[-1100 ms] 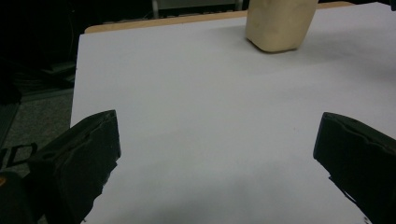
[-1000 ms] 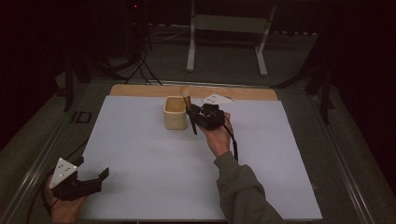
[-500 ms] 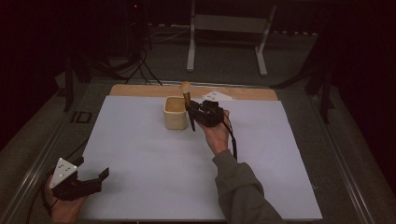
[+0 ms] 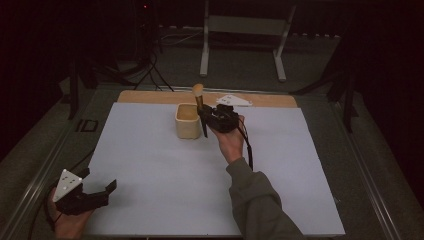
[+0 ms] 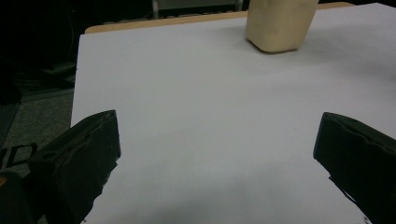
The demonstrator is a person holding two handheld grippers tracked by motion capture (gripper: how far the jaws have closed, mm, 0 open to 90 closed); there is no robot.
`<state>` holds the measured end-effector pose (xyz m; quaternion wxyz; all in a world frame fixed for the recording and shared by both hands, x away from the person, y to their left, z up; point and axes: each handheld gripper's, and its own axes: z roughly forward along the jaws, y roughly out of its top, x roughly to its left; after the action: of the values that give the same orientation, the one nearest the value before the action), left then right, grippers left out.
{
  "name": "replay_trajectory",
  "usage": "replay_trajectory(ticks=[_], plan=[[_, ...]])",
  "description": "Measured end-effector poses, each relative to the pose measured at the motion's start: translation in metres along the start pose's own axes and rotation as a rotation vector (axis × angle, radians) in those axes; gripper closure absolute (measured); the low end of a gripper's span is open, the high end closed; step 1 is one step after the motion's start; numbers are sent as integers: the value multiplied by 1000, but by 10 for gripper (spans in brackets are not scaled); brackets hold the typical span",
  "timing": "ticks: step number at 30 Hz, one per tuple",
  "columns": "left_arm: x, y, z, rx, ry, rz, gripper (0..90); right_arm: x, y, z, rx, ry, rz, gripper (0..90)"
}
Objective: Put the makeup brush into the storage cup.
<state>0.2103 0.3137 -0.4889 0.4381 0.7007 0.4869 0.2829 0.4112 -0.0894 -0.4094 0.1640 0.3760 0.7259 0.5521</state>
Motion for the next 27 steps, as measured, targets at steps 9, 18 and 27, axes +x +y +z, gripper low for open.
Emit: replay_trajectory(ticks=[9, 18, 27], plan=[[0, 0, 0, -1, 0, -1, 18, 2, 3, 2, -10, -3, -1, 741], [0, 0, 0, -1, -2, -1, 18, 5, 10, 5, -23, -5, -1, 741], [0, 0, 0, -3, -2, -3, 18, 9, 14, 9, -38, -3, 0, 741]])
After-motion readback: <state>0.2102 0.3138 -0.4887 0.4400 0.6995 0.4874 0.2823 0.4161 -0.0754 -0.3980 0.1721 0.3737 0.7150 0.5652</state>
